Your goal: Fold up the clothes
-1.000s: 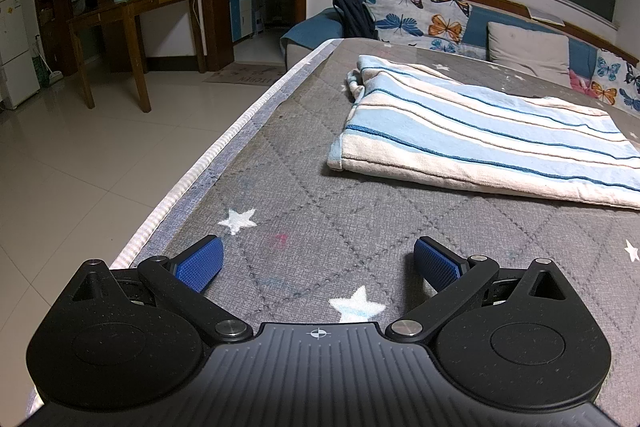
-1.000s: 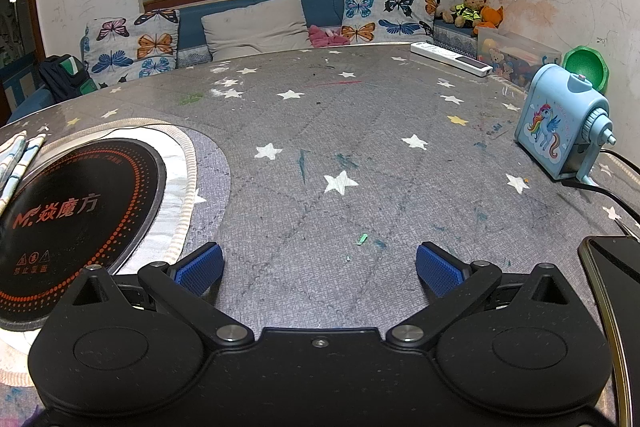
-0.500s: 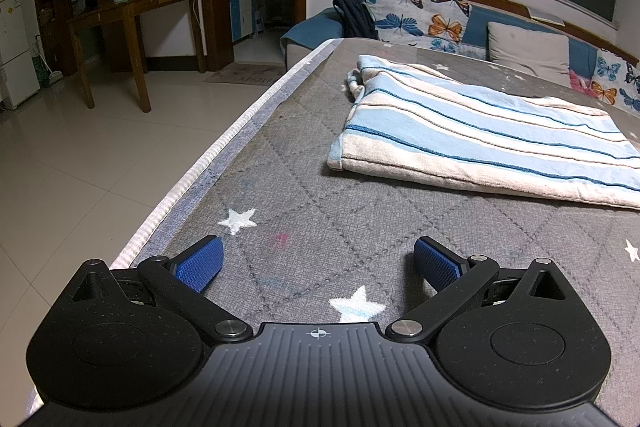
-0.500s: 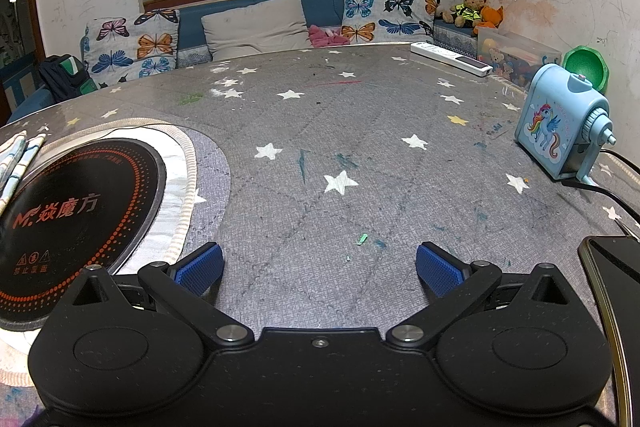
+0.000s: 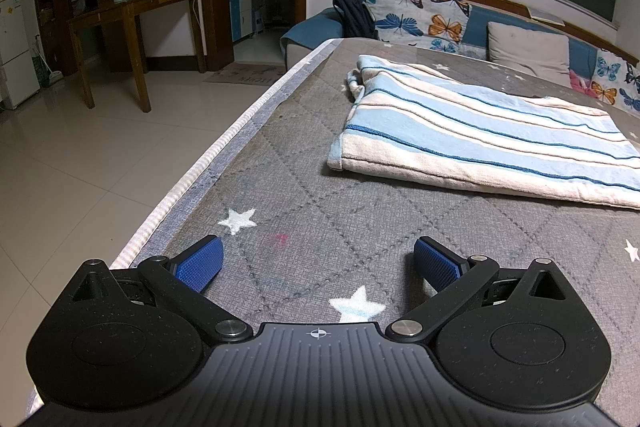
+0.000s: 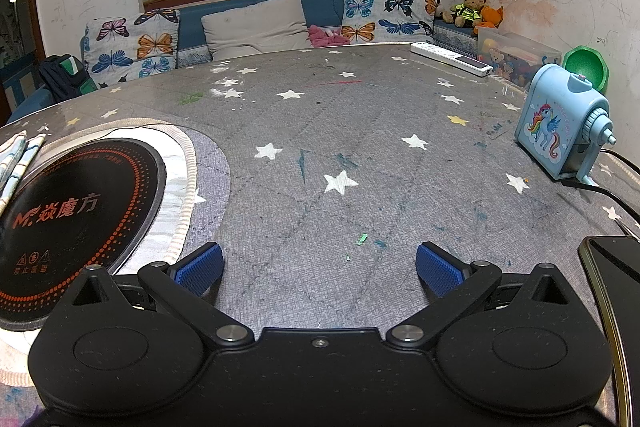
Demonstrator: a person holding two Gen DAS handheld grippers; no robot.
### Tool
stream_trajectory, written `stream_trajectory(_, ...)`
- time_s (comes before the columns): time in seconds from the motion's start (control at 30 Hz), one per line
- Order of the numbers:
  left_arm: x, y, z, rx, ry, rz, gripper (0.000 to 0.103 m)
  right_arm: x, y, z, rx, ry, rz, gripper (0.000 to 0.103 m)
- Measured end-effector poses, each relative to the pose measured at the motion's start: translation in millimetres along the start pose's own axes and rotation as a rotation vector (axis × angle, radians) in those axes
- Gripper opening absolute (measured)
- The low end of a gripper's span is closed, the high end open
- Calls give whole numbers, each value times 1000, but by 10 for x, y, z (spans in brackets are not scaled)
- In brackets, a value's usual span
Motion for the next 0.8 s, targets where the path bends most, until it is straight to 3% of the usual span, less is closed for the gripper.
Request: stream_trajectory(0.8,1,1,0,0,0,0,103,2,-3,-4,0,0,0,103)
Point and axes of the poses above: each gripper's, at about its wrist camera, not at the fingertips, and z roughly against the way its jaws point, y to its left, x to its top, the point moved 5 cm from there along -z, roughly the way its jaws point, and after that the axes turned 1 degree about y, right-handed, at the moved point
